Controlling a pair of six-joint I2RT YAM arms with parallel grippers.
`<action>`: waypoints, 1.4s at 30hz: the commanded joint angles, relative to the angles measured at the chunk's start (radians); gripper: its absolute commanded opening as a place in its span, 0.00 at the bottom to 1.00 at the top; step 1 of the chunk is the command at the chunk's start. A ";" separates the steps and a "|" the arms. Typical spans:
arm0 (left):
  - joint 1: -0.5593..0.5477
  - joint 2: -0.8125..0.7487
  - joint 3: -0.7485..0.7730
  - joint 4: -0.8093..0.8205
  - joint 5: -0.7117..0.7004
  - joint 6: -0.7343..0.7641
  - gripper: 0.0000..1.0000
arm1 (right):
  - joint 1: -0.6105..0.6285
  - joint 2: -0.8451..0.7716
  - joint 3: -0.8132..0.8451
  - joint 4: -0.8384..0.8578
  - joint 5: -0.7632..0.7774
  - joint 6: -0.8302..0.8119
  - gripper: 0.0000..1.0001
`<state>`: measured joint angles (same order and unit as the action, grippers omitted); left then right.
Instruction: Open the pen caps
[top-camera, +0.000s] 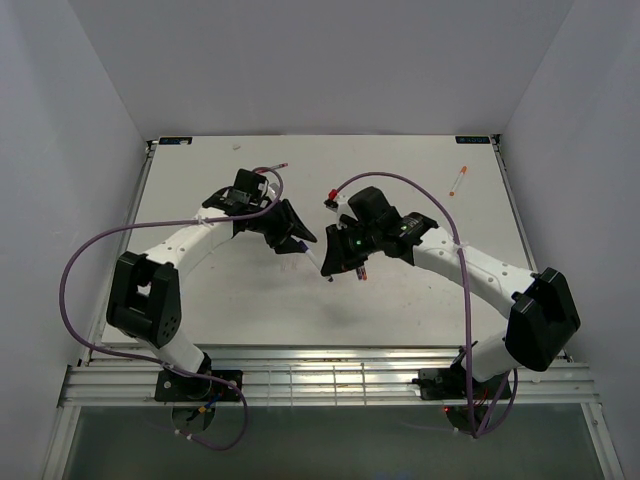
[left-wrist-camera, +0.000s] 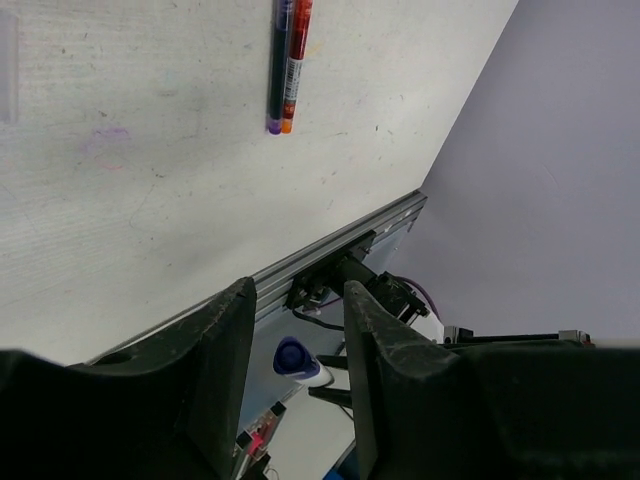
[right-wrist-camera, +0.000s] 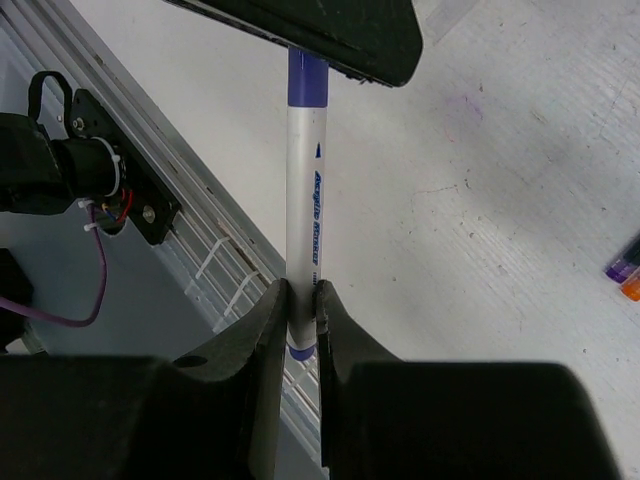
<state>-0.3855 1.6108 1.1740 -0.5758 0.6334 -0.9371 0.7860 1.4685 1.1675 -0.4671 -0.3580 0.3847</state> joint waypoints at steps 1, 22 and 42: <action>-0.003 0.003 0.041 0.001 0.015 0.021 0.49 | 0.009 0.004 0.052 0.030 0.001 0.002 0.08; -0.003 0.023 0.072 -0.001 0.029 0.038 0.00 | 0.007 0.185 0.201 0.033 -0.065 -0.035 0.37; 0.085 0.299 0.490 -0.268 -0.144 0.083 0.00 | 0.151 0.040 -0.009 -0.165 0.531 -0.136 0.08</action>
<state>-0.3782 1.9232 1.5841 -0.9070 0.6315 -0.8642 0.9310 1.5887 1.2411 -0.3656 0.1673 0.2756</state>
